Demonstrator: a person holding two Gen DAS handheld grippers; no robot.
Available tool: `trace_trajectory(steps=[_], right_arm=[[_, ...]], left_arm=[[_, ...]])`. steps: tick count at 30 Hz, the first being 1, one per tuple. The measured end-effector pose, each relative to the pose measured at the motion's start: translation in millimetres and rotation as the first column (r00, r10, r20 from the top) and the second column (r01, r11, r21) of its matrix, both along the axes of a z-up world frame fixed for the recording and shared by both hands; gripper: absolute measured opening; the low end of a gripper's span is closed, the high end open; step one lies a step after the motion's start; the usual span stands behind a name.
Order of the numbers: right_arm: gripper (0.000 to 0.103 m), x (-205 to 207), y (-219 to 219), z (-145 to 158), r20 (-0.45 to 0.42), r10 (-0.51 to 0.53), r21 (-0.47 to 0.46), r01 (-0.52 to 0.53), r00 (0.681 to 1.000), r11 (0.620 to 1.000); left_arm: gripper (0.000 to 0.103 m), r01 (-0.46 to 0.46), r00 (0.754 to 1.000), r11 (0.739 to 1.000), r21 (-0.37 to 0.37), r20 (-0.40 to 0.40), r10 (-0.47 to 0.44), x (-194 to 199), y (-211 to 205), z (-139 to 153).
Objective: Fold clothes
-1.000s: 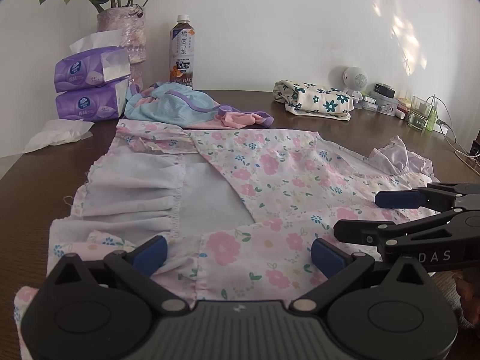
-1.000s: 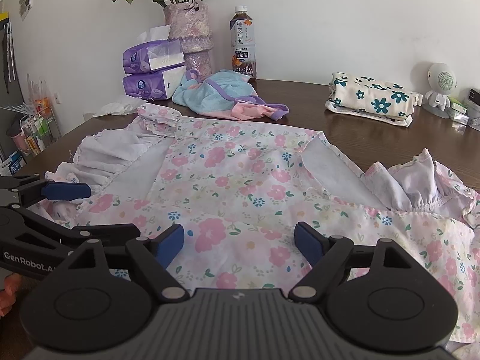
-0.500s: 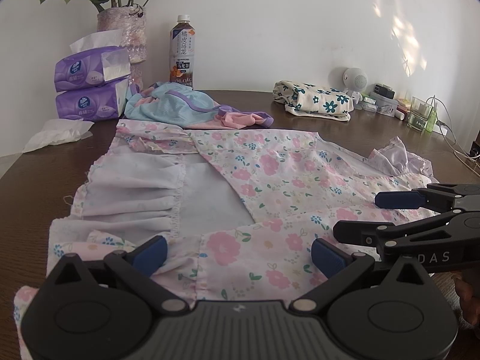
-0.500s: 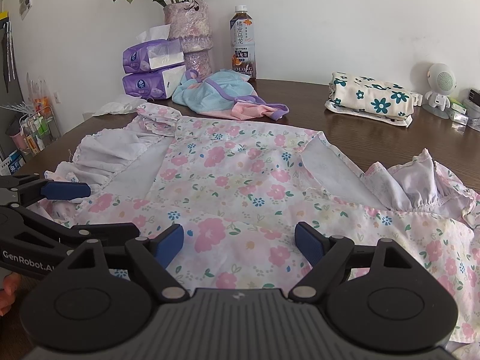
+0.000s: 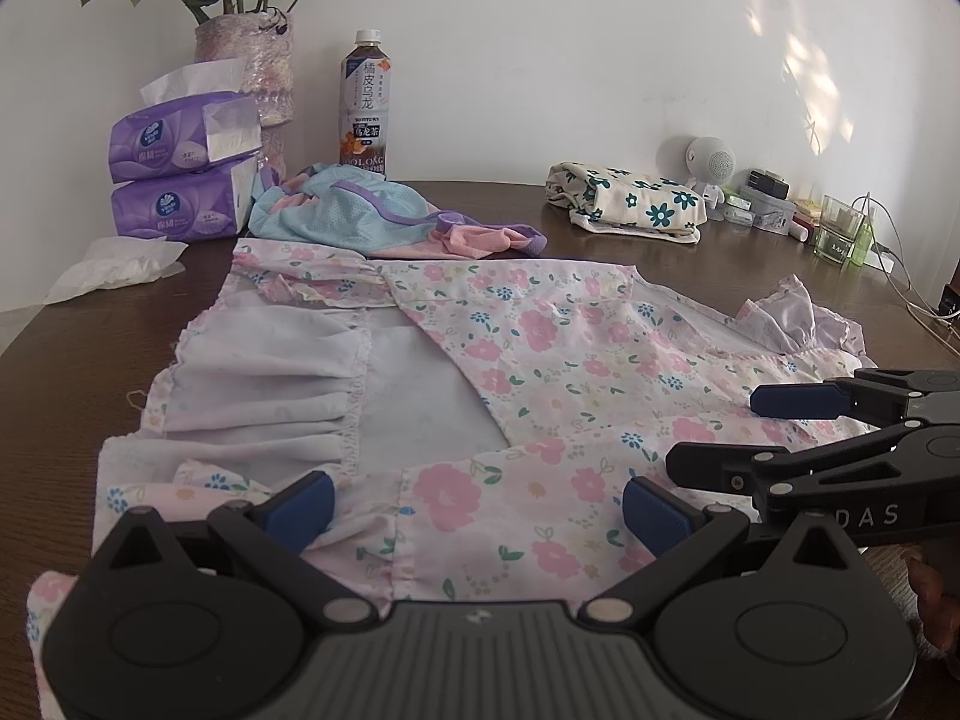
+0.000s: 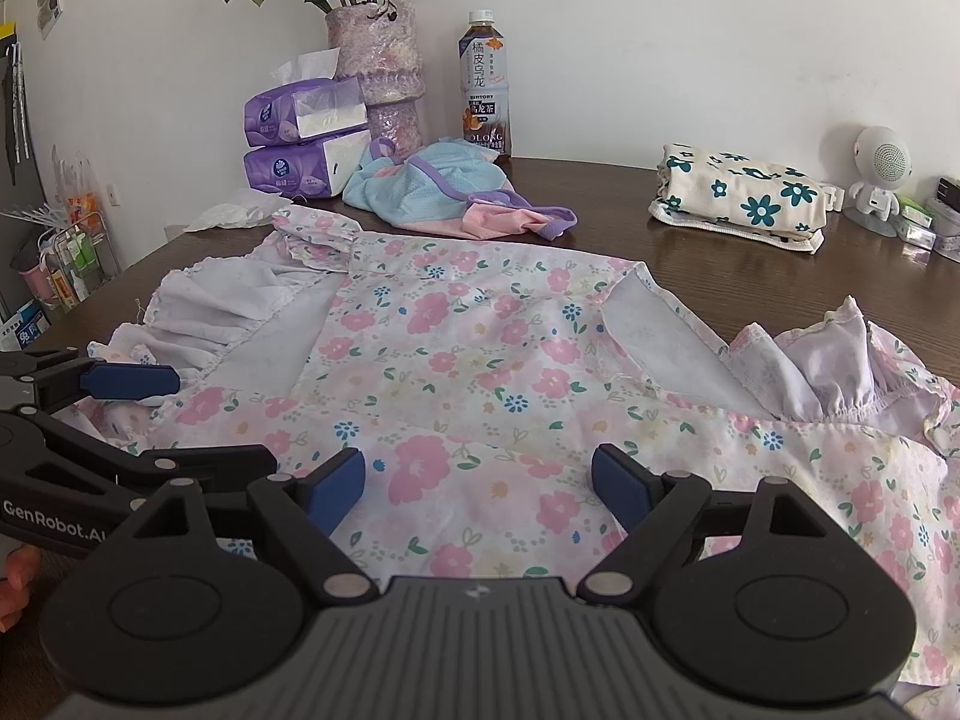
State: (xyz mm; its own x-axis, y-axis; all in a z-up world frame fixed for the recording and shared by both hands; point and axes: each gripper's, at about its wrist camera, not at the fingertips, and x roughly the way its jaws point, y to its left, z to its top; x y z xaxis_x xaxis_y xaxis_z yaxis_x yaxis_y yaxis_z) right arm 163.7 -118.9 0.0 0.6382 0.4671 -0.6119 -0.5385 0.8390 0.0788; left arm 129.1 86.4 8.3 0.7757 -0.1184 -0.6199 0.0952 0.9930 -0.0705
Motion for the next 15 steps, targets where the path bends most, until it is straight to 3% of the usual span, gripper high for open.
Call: trace_trajectory(steps=[15], right_arm=[[0.085,0.5,-0.2,0.0,-0.001,-0.002,-0.001,0.002,1.000,1.000]], left_arm=[[0.103,0.000,1.000,1.000,0.000,0.000,0.000,0.0,0.2,0.1]])
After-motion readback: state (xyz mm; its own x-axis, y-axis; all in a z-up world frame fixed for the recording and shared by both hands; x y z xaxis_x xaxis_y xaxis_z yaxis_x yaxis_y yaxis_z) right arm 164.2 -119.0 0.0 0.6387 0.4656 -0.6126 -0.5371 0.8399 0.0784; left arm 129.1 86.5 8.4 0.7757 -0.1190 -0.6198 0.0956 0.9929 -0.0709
